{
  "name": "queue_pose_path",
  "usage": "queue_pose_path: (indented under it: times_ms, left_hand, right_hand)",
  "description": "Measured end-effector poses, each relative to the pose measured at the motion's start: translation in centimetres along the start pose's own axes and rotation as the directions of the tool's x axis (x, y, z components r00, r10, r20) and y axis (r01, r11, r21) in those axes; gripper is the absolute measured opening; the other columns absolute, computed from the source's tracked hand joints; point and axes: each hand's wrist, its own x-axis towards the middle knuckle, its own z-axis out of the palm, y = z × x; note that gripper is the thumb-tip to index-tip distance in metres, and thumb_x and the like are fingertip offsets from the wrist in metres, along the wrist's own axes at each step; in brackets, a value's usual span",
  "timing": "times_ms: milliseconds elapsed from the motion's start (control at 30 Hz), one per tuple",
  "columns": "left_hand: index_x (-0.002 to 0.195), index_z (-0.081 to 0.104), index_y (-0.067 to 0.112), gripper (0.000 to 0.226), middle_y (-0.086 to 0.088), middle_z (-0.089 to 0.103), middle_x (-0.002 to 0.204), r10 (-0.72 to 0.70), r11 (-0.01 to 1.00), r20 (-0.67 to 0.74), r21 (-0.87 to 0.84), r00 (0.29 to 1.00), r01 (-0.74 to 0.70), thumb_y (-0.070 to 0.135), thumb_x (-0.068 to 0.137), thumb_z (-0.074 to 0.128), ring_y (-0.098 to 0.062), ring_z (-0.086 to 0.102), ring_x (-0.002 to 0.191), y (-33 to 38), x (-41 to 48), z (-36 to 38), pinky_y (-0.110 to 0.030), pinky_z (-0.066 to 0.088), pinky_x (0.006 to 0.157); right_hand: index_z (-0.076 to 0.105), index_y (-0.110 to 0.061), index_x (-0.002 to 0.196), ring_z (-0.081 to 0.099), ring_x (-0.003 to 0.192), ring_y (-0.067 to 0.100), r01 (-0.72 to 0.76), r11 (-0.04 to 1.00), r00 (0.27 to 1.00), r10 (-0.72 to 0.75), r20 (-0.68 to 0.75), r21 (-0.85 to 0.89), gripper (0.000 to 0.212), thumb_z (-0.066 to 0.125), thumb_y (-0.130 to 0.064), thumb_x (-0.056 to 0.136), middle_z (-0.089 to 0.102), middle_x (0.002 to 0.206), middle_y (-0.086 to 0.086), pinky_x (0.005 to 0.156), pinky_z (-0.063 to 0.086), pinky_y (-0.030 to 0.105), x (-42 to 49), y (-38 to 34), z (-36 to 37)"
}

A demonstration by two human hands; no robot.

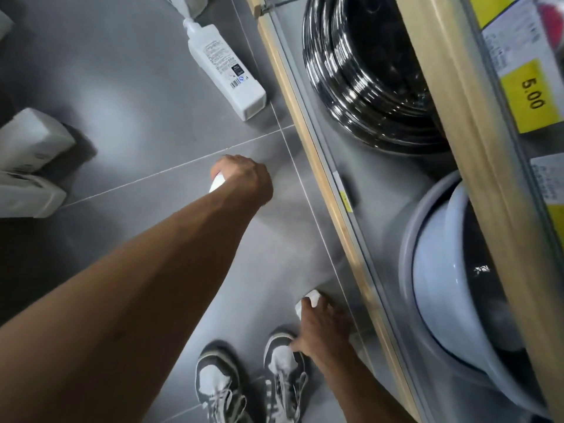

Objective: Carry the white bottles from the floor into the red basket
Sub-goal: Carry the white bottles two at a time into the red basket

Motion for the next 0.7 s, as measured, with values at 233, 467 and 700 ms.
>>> queue_pose_path:
  times_ms: [233, 467, 700]
  left_hand:
    - [0.131, 0.056, 0.015, 0.066, -0.014, 0.054, 0.123, -0.116, 0.976, 0.008, -0.186, 0.993, 0.115, 0.034, 0.071, 0.075, -0.036, 0.047, 0.12, -2.3, -0.8, 6.1, -0.038, 0.048, 0.091]
    - [0.135, 0.042, 0.003, 0.08, -0.016, 0.048, 0.128, -0.191, 0.943, -0.048, -0.285, 0.98, 0.169, 0.032, 0.071, 0.08, -0.035, 0.043, 0.121, -4.2, -1.5, 10.3, -0.041, 0.041, 0.092]
    - [0.126, 0.039, 0.006, 0.084, -0.018, 0.047, 0.123, -0.221, 0.909, -0.139, -0.388, 0.965, 0.152, 0.028, 0.06, 0.087, -0.038, 0.044, 0.116, -6.8, -1.3, 17.1, -0.047, 0.044, 0.09]
  right_hand:
    - [0.029, -0.016, 0.15, 0.05, 0.125, 0.048, -0.026, 0.982, 0.999, 0.031, 0.023, -0.186, 0.07, 0.065, -0.033, 0.091, 0.038, 0.149, 0.025, 0.091, 0.051, 0.061, 0.4, 0.0, 0.3]
    - [0.037, -0.002, 0.151, 0.055, 0.126, 0.043, -0.142, 0.976, 0.981, 0.161, 0.112, -0.162, 0.076, 0.073, -0.028, 0.089, 0.051, 0.144, 0.021, 0.09, 0.055, 0.059, 0.9, -0.3, -2.2]
    - [0.064, -0.013, 0.108, 0.067, 0.107, 0.033, -0.143, 0.984, 0.954, 0.165, 0.249, -0.106, 0.035, 0.073, -0.038, 0.085, 0.068, 0.119, 0.009, 0.092, 0.057, 0.043, 2.8, 0.5, -2.7]
